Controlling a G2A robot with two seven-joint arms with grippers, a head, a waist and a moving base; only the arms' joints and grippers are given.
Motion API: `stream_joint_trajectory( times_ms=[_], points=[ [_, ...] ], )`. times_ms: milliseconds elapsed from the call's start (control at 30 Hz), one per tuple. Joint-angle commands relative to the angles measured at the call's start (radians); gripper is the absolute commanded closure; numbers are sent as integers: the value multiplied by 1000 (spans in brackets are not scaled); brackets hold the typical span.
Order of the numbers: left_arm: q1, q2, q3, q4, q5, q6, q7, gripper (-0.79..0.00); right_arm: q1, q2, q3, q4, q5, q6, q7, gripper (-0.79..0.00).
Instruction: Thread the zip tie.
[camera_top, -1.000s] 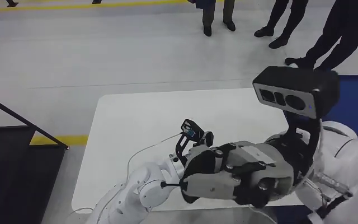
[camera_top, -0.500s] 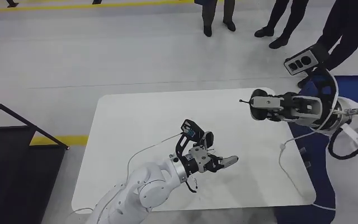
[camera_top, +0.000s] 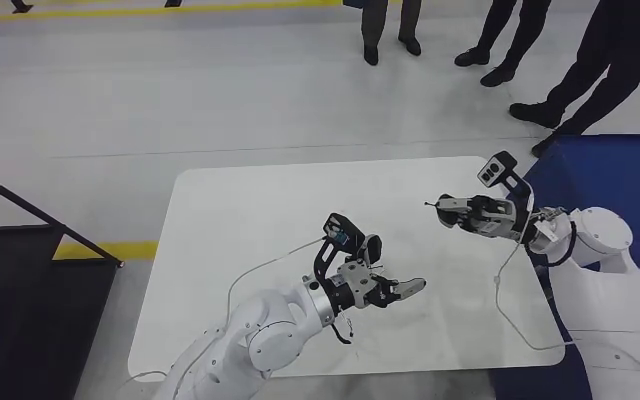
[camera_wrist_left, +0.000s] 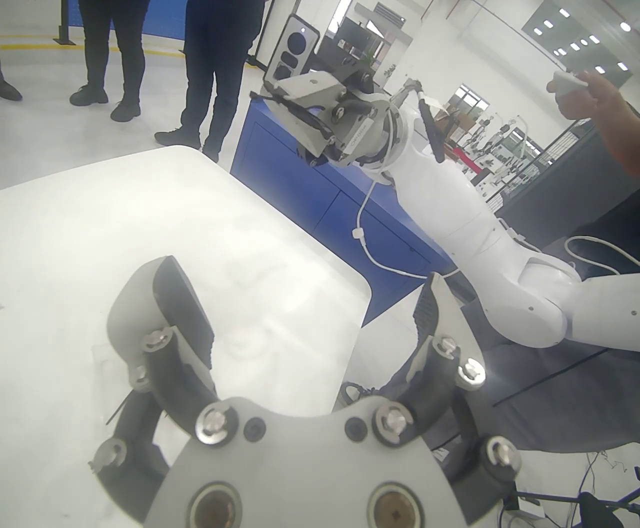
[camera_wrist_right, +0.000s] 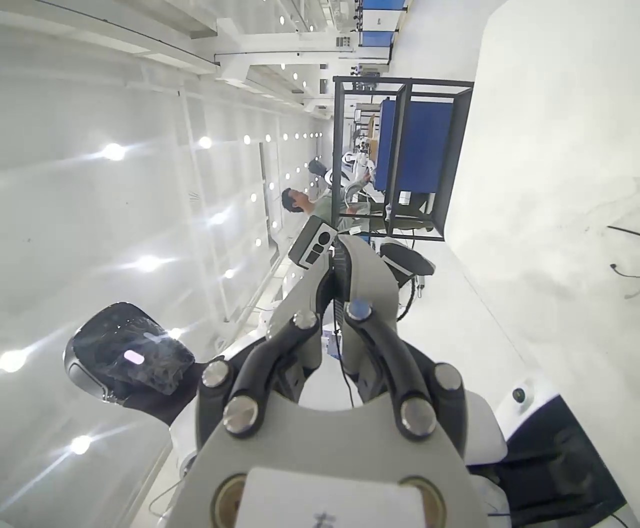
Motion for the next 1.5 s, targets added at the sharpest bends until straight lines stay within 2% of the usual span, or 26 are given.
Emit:
stream_joint_trajectory(
  times_ms=[0, 467, 533, 633, 700, 833, 1133, 1167, 1200, 1267, 1300, 1467],
  points=[
    [0, 0, 0, 0, 0, 0, 0, -785, -1, 0, 4, -1, -1, 1, 1, 0],
    [-3, 0, 1, 9, 26, 13, -19, -785, -1, 0, 4, -1, -1, 1, 1, 0],
    [-50, -7, 9, 11, 39, 3, -73, -785, -1, 0, 4, -1, -1, 1, 1, 0],
    [-163, -28, 44, 76, 86, 16, -179, -785, -1, 0, 4, -1, -1, 1, 1, 0],
    [-249, -52, 77, 148, 75, 34, -252, -785, -1, 0, 4, -1, -1, 1, 1, 0],
    [-397, -105, 124, 337, -57, 61, -369, -785, -1, 0, 4, -1, -1, 1, 1, 0],
    [-407, -109, 127, 353, -69, 69, -384, -785, -1, 0, 4, -1, -1, 1, 1, 0],
    [-401, -109, 136, 356, -63, 60, -398, -785, -1, 0, 4, -1, -1, 1, 1, 0],
    [-407, -112, 166, 387, -57, 50, -493, -785, -1, 0, 4, -1, -1, 1, 1, 0],
    [-466, -130, 214, 422, -61, 48, -652, -785, -1, 0, 4, -1, -1, 1, 1, 0],
    [-494, -142, 237, 436, -42, 65, -687, -785, -1, 0, 4, -1, -1, 1, 1, 0],
    [-573, -205, 307, 552, -63, 102, -738, -785, -1, 0, 4, -1, -1, 1, 1, 0]
  ],
)
